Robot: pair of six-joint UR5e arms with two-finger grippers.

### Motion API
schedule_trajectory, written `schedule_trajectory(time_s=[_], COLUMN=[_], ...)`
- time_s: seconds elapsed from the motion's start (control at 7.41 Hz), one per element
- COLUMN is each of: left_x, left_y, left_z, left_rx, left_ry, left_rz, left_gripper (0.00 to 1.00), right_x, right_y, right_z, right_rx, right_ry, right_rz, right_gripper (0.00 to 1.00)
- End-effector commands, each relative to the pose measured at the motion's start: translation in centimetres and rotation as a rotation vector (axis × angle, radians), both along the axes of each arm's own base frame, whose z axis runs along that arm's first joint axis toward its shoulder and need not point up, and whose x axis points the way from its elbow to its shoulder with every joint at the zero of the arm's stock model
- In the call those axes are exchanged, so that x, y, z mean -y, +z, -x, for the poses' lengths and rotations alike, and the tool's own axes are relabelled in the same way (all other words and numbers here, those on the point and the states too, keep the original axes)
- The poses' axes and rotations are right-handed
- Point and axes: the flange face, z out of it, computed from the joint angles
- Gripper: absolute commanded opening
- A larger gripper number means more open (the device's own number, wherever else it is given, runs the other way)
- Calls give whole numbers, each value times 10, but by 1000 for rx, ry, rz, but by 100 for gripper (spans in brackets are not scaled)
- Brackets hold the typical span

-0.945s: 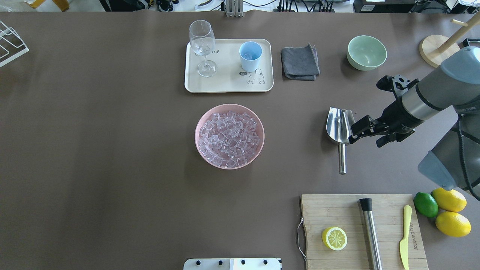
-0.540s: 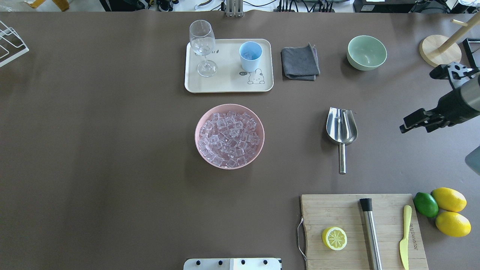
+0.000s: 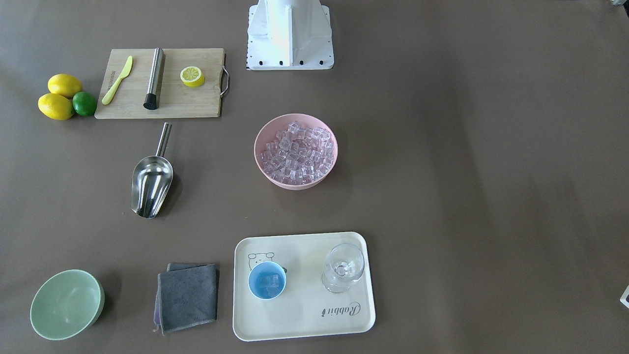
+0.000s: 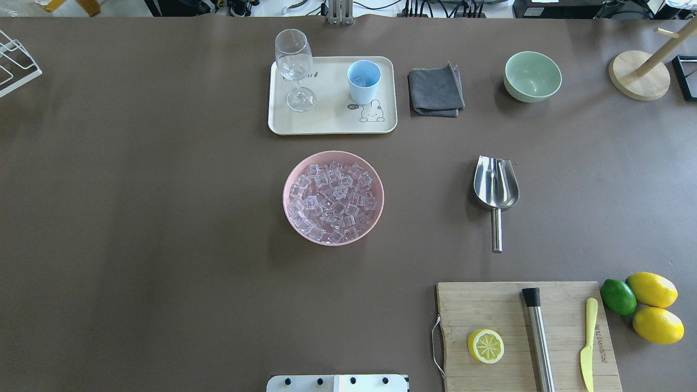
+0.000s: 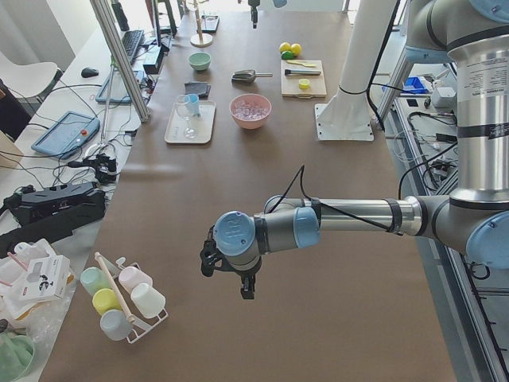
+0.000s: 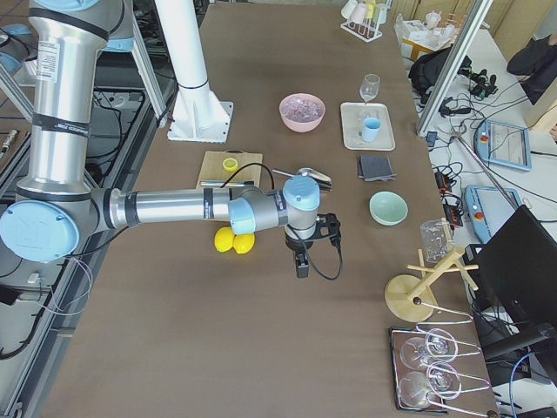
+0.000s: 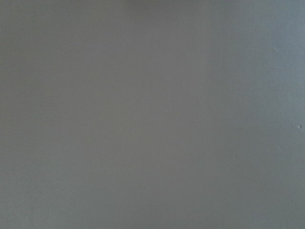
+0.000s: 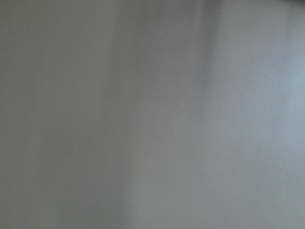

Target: Put ice in cup with scoop

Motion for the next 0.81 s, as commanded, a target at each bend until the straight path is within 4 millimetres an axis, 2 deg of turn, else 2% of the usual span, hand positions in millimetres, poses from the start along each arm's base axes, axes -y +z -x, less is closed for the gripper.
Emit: schedule_trajectory(time_s=[0.0, 0.14, 0.27, 0.54, 0.68], left_x=[-3, -3, -4, -6, -7], left_y=[3, 4, 4, 13, 17], left_z=[-1, 0, 0, 0, 0], left_rx=[0, 0, 0, -2, -1], left_ry=[2, 0, 0, 1, 1], left_rz=[8, 9, 10, 27, 37], left_gripper=[98, 98, 98, 98, 98], right_x=[-34, -48, -54, -57, -53], right_y=[87, 115, 130, 126, 111], right_z=[-90, -108, -116, -120, -118], right_rx=[-21, -15, -19, -7, 20], right_ry=[9, -4, 5, 40, 85], right_rz=[18, 25, 43, 61, 91], right_gripper=[99, 99, 99, 99, 100])
